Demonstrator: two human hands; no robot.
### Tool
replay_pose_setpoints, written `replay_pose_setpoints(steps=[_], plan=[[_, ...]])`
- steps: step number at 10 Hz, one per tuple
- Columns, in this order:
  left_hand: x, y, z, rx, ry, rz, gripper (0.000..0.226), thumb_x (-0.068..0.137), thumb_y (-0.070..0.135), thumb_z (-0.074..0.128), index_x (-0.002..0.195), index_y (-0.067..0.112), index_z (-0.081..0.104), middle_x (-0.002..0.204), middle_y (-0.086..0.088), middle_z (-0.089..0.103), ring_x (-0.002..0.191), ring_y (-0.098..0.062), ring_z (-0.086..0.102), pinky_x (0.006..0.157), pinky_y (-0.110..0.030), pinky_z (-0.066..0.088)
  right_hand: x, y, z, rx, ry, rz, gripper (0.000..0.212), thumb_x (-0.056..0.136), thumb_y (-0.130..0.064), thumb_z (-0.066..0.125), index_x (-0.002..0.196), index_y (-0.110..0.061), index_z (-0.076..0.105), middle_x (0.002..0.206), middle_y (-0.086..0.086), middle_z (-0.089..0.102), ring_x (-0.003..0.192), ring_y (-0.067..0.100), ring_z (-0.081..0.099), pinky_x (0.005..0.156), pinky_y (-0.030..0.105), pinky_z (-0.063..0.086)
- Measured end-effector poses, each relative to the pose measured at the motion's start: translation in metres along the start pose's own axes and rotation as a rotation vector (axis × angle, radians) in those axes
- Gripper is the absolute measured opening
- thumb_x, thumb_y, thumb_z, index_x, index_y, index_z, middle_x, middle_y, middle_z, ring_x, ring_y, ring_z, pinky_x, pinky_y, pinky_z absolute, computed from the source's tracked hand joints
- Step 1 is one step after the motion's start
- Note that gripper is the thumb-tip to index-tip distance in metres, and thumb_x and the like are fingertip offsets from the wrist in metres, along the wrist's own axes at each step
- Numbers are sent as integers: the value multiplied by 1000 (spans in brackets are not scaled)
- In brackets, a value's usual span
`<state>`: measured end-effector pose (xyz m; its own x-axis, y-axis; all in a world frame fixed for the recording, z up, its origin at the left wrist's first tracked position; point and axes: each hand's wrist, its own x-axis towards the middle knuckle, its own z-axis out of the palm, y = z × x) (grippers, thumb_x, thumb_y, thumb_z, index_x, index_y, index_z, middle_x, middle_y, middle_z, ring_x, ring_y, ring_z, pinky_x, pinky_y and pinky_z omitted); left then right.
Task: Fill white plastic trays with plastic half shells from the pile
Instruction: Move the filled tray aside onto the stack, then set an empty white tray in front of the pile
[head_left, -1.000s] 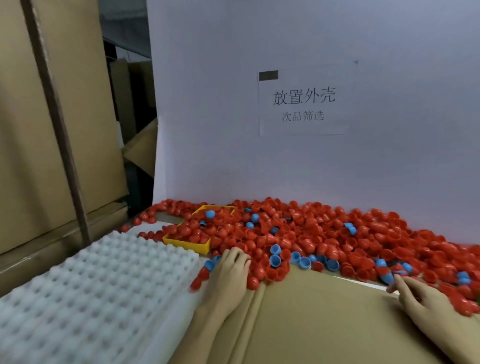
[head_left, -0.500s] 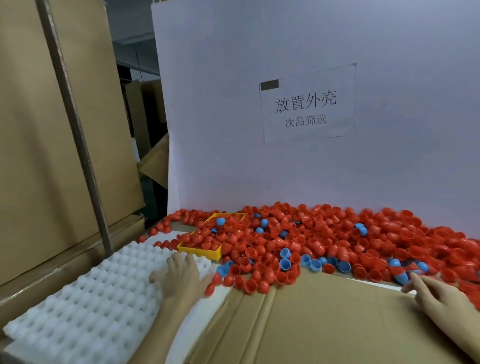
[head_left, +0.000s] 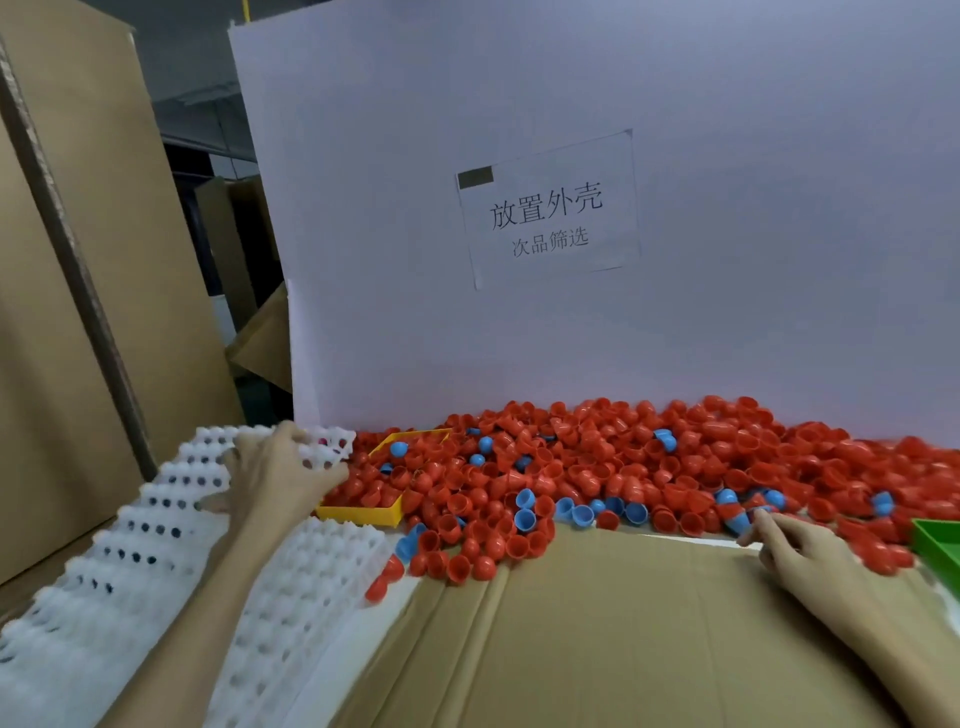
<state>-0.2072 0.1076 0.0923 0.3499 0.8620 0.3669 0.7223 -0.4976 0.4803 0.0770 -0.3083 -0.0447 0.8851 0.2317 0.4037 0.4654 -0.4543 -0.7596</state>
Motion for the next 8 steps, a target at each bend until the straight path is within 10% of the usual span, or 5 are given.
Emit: replay_pose_setpoints(steps=[3,5,6,7,8], plan=[[-157,128,-27,-319,-242,870,54,65,56,79,110,46,53,123,16,39,117,-9,42,97,-44,43,15,15,-19,839,-140,469,55,104,-50,50,112,1,69,70,8,65,52,18,60,42,22,48],[-267,181,107,-606,-578,603,55,105,50,15,157,34,24,169,6,11,156,-31,-15,123,-29,-4,11,21,-47,1264,-526,513,77,102,-70,40,149,-10,51,147,27,57,136,49,55,107,66,48],[-265,209,132,-817,-1115,385,77,79,-24,-33,149,-23,-1,165,-29,-17,154,-37,-17,119,-27,-20,9,12,-52,1051,-425,509,63,106,-58,39,146,-12,54,143,17,65,134,37,60,108,59,48],[-293,162,115,-303,-1031,1248,51,112,6,27,162,11,17,172,-8,1,157,-30,3,123,-27,-4,16,14,-45,831,-165,328,51,112,-38,36,138,-1,60,134,18,69,129,32,64,109,45,49],[-269,164,100,-222,-1026,1139,66,97,67,50,153,55,17,165,27,-3,153,-4,7,122,-35,14,21,24,-51,783,-61,272,44,113,-29,39,131,1,64,128,18,72,121,29,68,110,41,48]])
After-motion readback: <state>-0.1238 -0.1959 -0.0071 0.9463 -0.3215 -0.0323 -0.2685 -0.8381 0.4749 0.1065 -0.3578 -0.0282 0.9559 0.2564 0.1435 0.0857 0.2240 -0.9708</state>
